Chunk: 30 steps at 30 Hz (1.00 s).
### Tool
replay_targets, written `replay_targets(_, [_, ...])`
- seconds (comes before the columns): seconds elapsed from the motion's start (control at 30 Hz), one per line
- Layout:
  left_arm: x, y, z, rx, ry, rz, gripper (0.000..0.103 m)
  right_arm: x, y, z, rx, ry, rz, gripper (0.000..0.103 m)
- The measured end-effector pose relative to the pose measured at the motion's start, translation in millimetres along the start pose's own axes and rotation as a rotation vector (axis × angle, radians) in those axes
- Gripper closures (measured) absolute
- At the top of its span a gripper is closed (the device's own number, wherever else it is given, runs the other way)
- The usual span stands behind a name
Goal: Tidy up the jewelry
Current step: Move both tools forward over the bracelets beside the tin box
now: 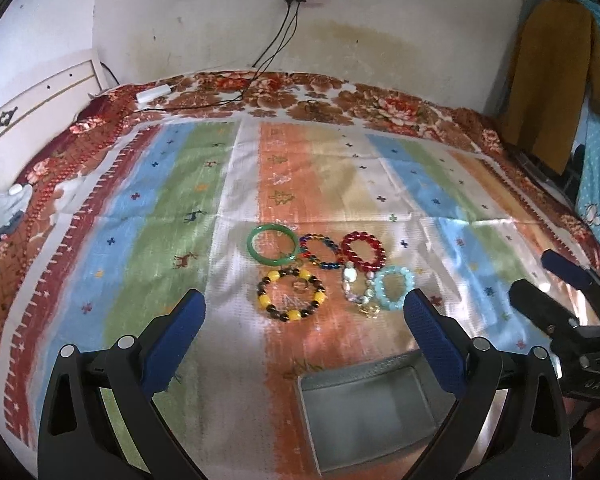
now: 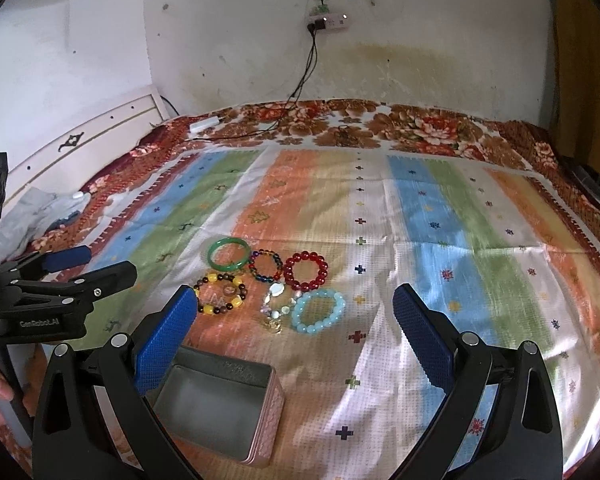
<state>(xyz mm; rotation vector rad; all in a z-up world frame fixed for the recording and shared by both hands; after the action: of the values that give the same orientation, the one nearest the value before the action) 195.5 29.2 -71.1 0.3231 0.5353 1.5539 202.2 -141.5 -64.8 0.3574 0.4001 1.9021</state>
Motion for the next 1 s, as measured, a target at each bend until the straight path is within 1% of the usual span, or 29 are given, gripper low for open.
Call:
replay_targets(0.2, [5.3,-15.7,7.2,0.016,-0.033,0.024,0.006,-15.7,-17.9,-3.4,0.063,-0.043,-0.024,0.004])
replay_targets(0.33, [11.1,-24.2,10.0,0.029,-0.023,0.026,0.006,-19.2,-28.0,-4.8,0.095,-0.041,-0.029,0.004])
replay_targets(0.5, [12.5,-36.5,12.5,0.046,-0.054,0.03,0.006,-19.7,-38.7,-5.5,0.126,-0.023,-0.036,0.004])
replay_targets(0.6, [12.2,-42.3,10.2,0.072,-0.051,0.02,0.006,-21.1,-46.1,-7.4,0.151,-0.019,-0.039,0.004])
replay_targets(0.77, [13.7,-49.9,6.9,0.102,-0.063,0.034,0.006,-25.8,-57.5,-10.6,0.188,-0.027,-0.044,0.004])
replay_targets(0.9, [18.4,-61.5,2.8,0.148,-0.061,0.051,0.006,-28.3,-67.1,-14.4,0.222,-0.019,-0.053,0.004])
replay_targets(1.0, [21.6,-69.4,0.9,0.17,-0.072,0.067,0.006,-33.7,-77.2,-20.8,0.265,-0.006,-0.085,0.004])
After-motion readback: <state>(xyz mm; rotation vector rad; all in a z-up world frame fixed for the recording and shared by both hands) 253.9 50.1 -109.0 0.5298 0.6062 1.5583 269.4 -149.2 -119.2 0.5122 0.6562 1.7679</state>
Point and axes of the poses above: each gripper's, at about its wrist camera, not at the fingertips, and y roughly against the way its jaws point, x to its left, z to its top, the point moved 9 cm from there along -y, roughly the way its jaws point, and after that the axes turned 12 degrees about -x, right-handed, at the moved point
